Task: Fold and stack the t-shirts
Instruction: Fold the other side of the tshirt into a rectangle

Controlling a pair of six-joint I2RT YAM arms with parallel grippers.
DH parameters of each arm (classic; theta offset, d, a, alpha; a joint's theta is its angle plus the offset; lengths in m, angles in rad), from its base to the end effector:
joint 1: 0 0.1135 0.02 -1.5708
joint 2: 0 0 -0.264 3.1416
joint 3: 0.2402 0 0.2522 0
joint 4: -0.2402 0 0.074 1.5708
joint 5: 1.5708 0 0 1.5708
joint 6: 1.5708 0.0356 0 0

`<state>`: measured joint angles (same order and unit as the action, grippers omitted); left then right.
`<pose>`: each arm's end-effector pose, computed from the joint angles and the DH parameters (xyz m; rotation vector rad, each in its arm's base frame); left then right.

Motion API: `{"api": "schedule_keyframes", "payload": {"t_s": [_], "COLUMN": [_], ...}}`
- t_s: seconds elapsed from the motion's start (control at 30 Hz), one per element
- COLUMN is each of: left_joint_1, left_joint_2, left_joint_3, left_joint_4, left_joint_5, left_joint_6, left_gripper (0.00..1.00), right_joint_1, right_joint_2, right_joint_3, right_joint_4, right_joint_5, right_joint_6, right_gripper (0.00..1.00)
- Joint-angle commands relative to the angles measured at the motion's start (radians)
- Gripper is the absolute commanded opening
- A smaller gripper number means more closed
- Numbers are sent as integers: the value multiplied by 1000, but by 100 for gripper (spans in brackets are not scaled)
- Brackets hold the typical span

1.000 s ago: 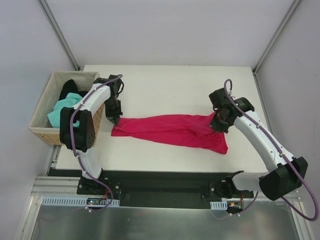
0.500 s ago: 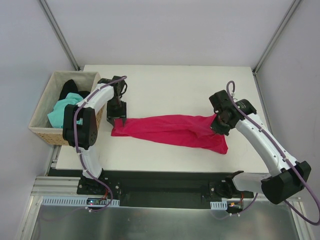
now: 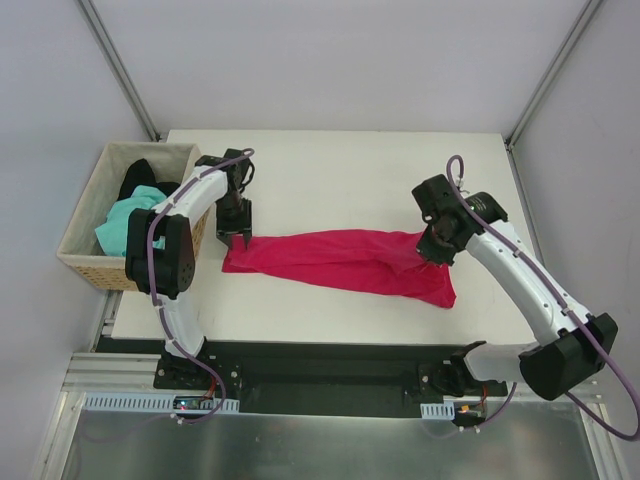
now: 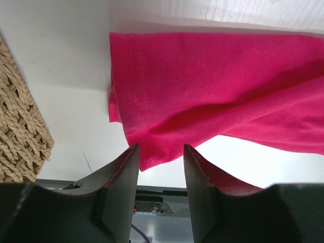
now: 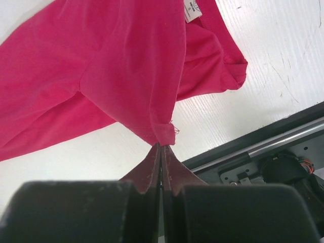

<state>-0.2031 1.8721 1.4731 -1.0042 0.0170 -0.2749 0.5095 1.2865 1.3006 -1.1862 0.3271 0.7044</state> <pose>0.3580 -0.0743 0.2177 -0.1049 2.9798 -0.0839 0.2080 0.1031 0.3311 0.3433 2.6101 -0.0535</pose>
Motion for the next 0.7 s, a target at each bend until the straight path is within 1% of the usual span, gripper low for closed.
{"api": "schedule_keyframes", "payload": {"t_s": [0.0, 0.03, 0.2, 0.27, 0.5, 0.67], "left_joint_1": [-7, -7, -7, -7, -5, 7], "left_joint_2": [13, 28, 102, 122, 212, 265], "left_joint_3": [61, 75, 130, 142, 164, 171], "left_joint_4": [18, 19, 26, 24, 27, 33], "left_joint_5": [-3, -5, -3, 0, -5, -3], "left_joint_6": [-4, -7, -4, 2, 14, -7], "left_gripper": [39, 38, 30, 29, 27, 26], "right_joint_1": [6, 4, 4, 4, 4, 6], "right_joint_2": [19, 23, 60, 69, 96, 105], "right_joint_3": [68, 80, 126, 152, 215, 244], "right_joint_4": [-46, -50, -69, -76, -118, -136], "right_joint_5": [27, 29, 41, 44, 53, 66], "right_joint_6": [-13, -14, -26, -26, -22, -17], "right_gripper": [1, 1, 1, 1, 1, 1]}}
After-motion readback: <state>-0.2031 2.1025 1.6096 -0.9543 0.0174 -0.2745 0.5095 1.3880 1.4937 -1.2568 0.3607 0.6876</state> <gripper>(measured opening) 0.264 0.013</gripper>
